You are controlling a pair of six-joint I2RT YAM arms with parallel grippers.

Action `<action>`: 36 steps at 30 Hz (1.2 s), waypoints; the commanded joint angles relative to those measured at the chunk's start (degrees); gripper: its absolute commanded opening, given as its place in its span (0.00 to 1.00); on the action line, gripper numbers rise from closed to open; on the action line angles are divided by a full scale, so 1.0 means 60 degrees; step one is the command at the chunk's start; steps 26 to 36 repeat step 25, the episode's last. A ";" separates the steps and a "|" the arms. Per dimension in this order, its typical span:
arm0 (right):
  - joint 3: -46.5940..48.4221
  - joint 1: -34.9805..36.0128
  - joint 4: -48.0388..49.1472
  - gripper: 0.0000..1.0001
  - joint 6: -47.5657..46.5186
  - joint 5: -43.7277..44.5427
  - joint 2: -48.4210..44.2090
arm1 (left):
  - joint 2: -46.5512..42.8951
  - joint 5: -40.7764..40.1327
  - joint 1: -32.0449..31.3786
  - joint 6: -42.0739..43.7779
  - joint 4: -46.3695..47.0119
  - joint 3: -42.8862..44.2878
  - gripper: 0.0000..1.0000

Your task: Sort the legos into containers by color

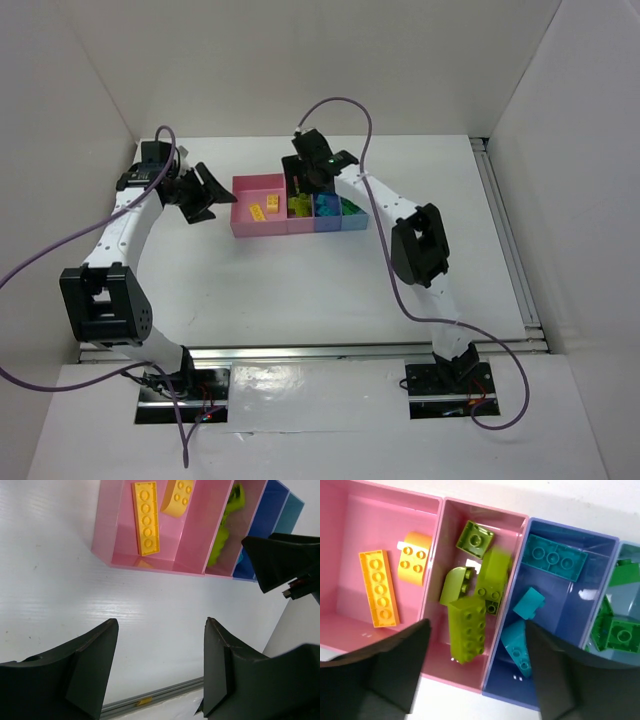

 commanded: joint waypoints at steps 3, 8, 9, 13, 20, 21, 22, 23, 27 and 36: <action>-0.1921 0.0004 0.1776 0.89 -0.0047 0.1151 -0.2120 | -0.0571 0.0104 0.0013 0.0050 0.0062 -0.0243 0.71; -0.4281 -0.0098 0.2233 1.00 0.0976 0.3495 -0.4523 | -0.0967 -0.0291 0.0013 0.0373 0.0150 -0.0332 0.71; -0.4879 -0.0185 0.1927 1.00 0.1515 0.3964 -0.4786 | -0.1068 -0.0422 0.0013 0.0474 0.0150 -0.0419 0.71; -0.6216 -0.0668 0.0770 1.00 0.3100 0.6074 -0.6003 | -0.1303 -0.0336 0.0013 0.0650 0.0150 -0.0623 0.71; -0.7608 -0.1036 -0.0595 1.00 0.4348 0.6402 -0.7131 | -0.1947 -0.0321 0.0013 0.0826 0.0150 -0.1048 0.71; -0.7914 -0.1036 -0.0595 1.00 0.4246 0.6298 -0.7133 | -0.2050 -0.0422 0.0013 0.0827 0.0150 -0.1136 0.71; -0.8077 -0.1036 -0.0436 0.98 0.4013 0.6181 -0.7263 | -0.2051 -0.0423 0.0013 0.0957 0.0150 -0.1137 0.71; -0.8238 -0.1036 -0.0304 0.96 0.3851 0.5861 -0.7424 | -0.2138 -0.0510 0.0013 0.0959 0.0150 -0.1224 0.71; -0.8690 -0.1036 0.0047 0.96 0.3732 0.5755 -0.7585 | -0.2225 -0.0599 0.0013 0.1076 0.0253 -0.1313 0.72; -0.8690 -0.1036 0.0047 0.96 0.3732 0.5755 -0.7585 | -0.2225 -0.0599 0.0013 0.1076 0.0253 -0.1313 0.72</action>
